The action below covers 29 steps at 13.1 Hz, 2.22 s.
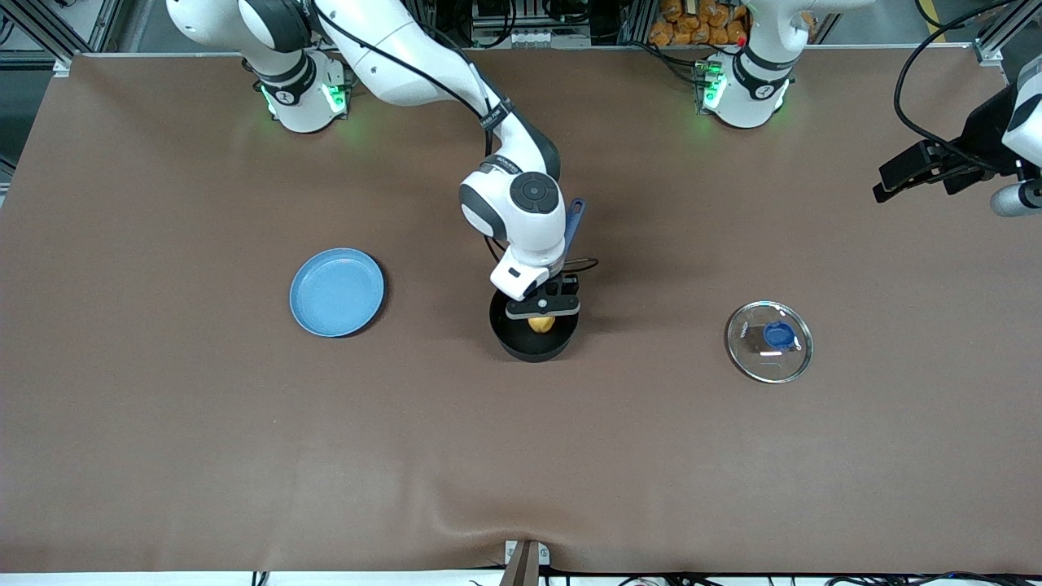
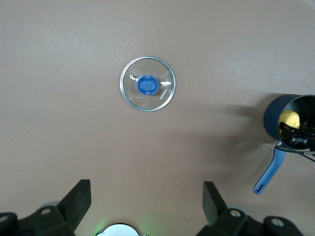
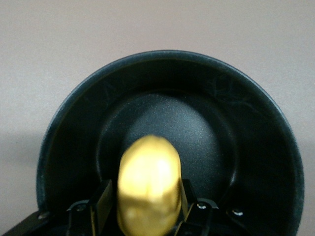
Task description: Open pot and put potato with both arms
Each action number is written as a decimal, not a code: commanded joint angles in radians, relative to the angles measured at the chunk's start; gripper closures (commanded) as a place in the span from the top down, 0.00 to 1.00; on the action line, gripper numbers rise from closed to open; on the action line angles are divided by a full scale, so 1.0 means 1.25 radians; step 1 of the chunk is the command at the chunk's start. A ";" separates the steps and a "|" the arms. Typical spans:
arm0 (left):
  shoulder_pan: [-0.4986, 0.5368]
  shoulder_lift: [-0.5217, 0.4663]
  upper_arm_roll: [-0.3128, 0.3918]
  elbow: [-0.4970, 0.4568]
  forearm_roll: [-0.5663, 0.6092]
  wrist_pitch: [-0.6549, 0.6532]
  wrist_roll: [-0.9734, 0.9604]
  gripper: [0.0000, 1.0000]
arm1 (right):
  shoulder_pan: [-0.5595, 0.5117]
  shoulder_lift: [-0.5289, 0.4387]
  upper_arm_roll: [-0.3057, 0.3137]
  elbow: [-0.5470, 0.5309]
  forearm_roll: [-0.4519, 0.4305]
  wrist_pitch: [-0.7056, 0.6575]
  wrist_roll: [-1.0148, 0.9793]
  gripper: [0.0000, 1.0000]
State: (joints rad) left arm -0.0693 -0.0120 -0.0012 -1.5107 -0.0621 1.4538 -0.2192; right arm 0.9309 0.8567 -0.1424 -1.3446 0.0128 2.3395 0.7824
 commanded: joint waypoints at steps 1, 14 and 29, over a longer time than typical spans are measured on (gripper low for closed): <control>0.000 -0.010 0.005 -0.005 -0.019 -0.007 0.004 1.00 | 0.012 0.018 -0.014 0.029 -0.015 -0.004 0.032 1.00; 0.001 -0.008 0.005 -0.004 -0.019 -0.007 0.002 1.00 | -0.105 -0.345 0.007 0.007 0.000 -0.378 0.015 1.00; -0.012 -0.011 -0.009 -0.006 0.046 -0.019 0.007 1.00 | -0.672 -0.819 0.054 -0.273 -0.030 -0.627 -0.624 1.00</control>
State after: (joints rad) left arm -0.0783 -0.0119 -0.0032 -1.5158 -0.0526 1.4481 -0.2182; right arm 0.1489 -0.1258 -0.1049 -1.6015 -0.0056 1.5019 0.0485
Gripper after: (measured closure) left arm 0.000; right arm 0.000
